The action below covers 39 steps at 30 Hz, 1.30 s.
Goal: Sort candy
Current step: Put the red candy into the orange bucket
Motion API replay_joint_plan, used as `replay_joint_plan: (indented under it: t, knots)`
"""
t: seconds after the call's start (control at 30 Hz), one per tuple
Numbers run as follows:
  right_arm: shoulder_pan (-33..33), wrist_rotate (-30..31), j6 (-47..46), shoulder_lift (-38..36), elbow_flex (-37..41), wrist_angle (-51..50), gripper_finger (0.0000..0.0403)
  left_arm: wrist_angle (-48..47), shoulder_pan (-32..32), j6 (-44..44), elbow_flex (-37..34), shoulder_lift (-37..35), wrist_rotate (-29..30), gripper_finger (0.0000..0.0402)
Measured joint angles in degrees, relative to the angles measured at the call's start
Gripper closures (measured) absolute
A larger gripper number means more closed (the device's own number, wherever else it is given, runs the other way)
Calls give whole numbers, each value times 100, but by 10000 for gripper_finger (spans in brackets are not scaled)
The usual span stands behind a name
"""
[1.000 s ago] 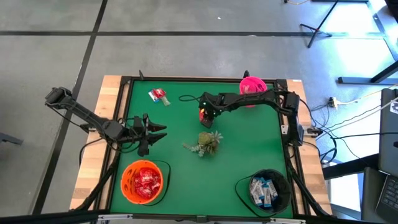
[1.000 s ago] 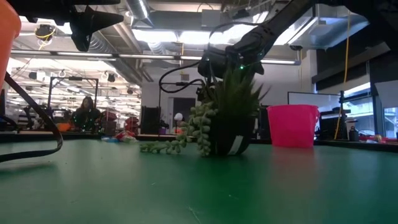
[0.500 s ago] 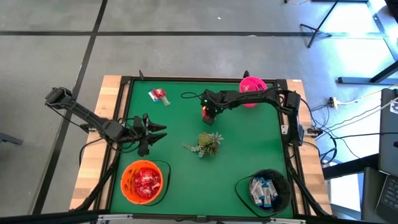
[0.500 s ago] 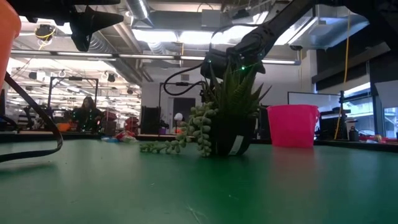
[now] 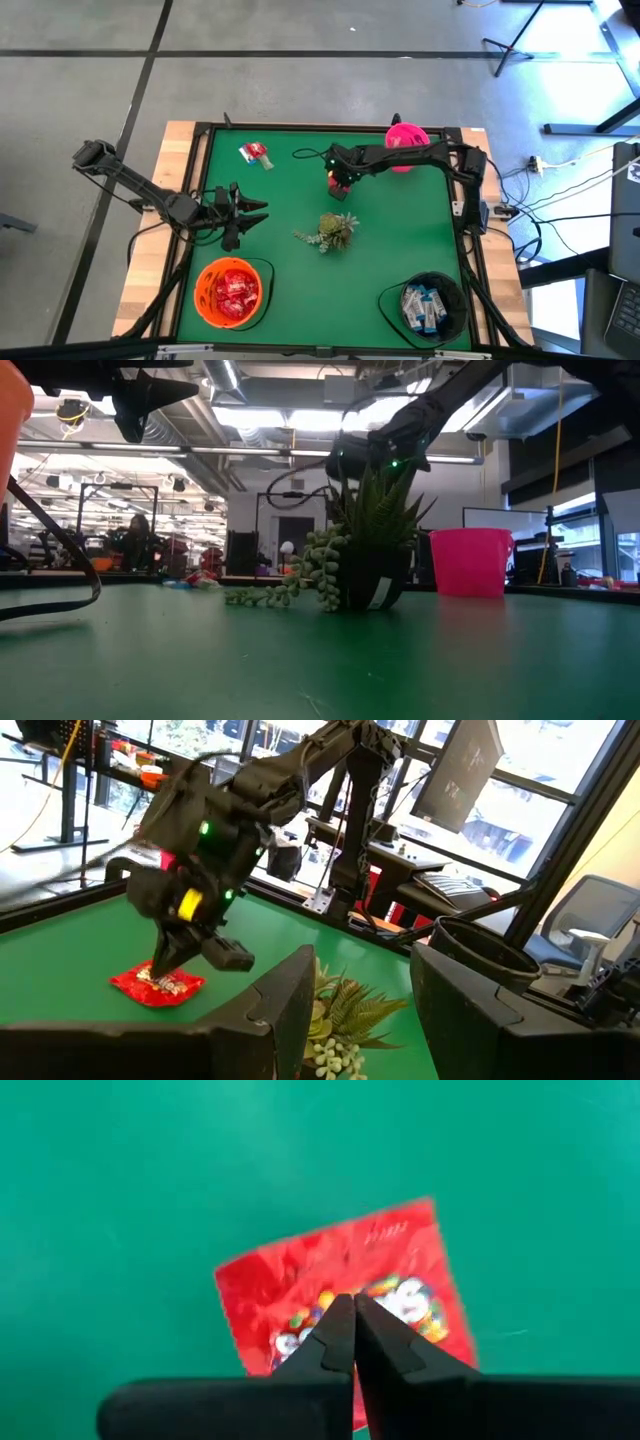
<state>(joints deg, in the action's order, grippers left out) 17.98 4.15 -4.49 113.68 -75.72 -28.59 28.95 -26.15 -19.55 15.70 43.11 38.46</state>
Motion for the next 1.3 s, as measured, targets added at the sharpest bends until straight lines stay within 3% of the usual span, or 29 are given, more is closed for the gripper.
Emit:
replay_joint_plan:
  t: [0.27, 0.43, 0.57, 0.8, 1.0, 1.17, 1.3]
  knots:
    - [0, 141, 48, -535, -17, 47, 401, -2, -1, 0, 0, 0, 0, 246]
    - [7, -123, 419, -574, -26, -201, 392, 0, 0, 0, 0, 1, 0, 246]
    - [4, -255, 628, -465, -26, -548, 334, 0, 0, 0, 0, 2, 0, 246]
    - [2, -220, 466, -296, 186, -197, 168, -27, -1, 7, 0, 0, 0, 246]
    - [2, -221, 326, 46, 199, -48, 63, -79, -2, 2, 0, 0, 0, 246]
    - [9, -220, 280, 254, 177, -100, 29, -114, -2, -3, 2, 2, 0, 246]
    - [8, -175, 197, 289, 180, -121, 54, -137, -2, -104, 2, 2, 0, 246]
